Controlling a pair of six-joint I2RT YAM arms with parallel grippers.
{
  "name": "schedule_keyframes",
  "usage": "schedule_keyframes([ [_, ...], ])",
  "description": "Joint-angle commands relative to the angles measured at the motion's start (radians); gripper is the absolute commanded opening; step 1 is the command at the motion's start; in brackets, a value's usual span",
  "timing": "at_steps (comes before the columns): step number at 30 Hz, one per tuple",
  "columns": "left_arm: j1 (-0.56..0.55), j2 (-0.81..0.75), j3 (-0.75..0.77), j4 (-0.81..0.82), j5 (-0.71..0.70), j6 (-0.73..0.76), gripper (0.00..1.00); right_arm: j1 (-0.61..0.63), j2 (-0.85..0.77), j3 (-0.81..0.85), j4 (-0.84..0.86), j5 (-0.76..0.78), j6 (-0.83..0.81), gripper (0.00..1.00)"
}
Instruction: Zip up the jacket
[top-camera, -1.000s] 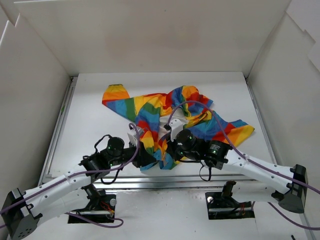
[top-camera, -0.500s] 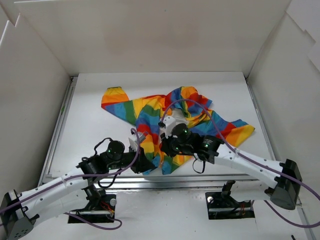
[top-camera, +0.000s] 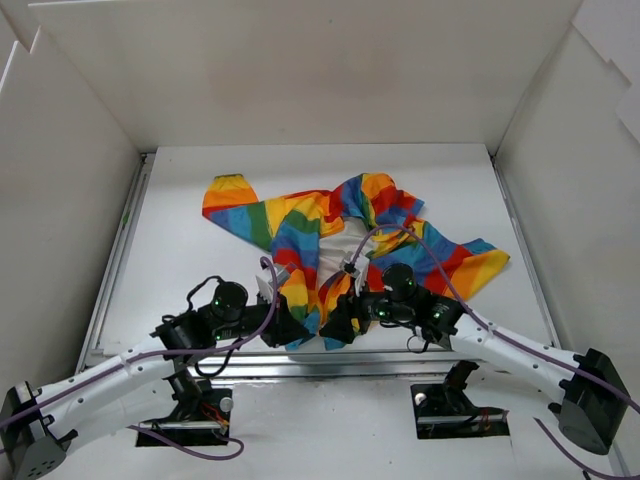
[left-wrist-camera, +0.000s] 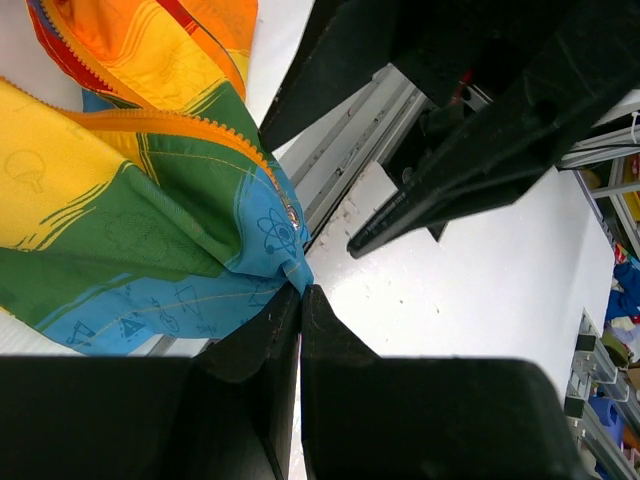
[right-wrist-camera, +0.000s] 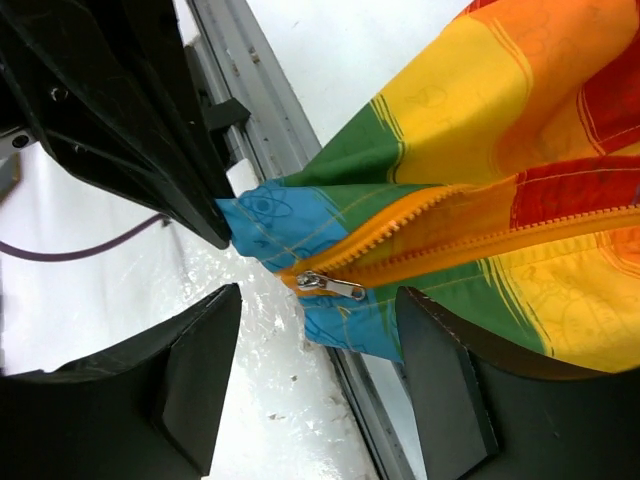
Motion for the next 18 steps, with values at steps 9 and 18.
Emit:
schedule_keyframes([
  [9, -0.007, -0.029, 0.027, 0.041, 0.020, 0.006, 0.00, -0.088, 0.025, -0.030, 0.249, -0.210, 0.075, 0.61],
  [18, -0.007, -0.026, 0.027, 0.047, 0.023, 0.000, 0.00, -0.090, 0.065, -0.019, 0.215, -0.261, 0.056, 0.53],
])
